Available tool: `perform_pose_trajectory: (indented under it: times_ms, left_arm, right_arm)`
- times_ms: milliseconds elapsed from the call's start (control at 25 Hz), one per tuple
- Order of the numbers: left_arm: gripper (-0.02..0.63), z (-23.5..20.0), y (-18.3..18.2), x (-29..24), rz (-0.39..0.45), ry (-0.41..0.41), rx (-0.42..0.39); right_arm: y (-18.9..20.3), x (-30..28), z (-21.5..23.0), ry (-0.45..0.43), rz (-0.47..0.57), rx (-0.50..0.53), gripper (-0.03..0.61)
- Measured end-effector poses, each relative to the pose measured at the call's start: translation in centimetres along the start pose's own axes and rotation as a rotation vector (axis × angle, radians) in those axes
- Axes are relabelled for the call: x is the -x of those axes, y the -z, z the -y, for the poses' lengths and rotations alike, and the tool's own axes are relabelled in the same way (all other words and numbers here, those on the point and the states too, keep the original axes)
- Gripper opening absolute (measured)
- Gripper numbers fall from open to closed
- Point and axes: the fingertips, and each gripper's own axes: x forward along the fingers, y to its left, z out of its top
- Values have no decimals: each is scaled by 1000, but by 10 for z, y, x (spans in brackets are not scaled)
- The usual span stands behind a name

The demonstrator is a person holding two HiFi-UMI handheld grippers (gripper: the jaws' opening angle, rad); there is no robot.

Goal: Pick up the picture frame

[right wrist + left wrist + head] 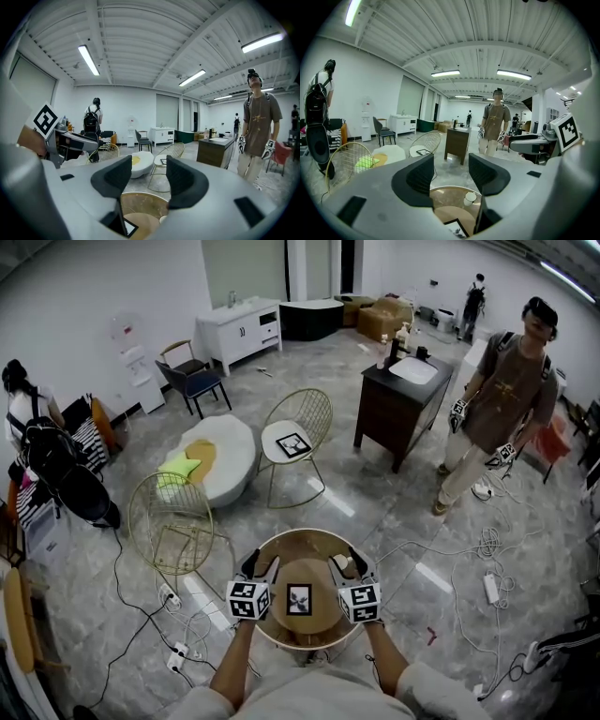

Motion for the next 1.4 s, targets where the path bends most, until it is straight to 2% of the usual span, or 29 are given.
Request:
perform_pose_trajectory:
  times_ms: [680, 1000, 1400]
  left_arm:
    - [212, -51, -3, -42, -45, 71, -4]
    - [212, -61, 10, -56, -78, 82, 6]
    - [212, -61, 50, -69, -140, 98, 33]
  right_arm:
    - [-4, -62, -11, 41, -41, -21, 232]
    - [11, -78, -11, 37, -76, -30, 232]
    - [50, -85, -11, 31, -146, -50, 230]
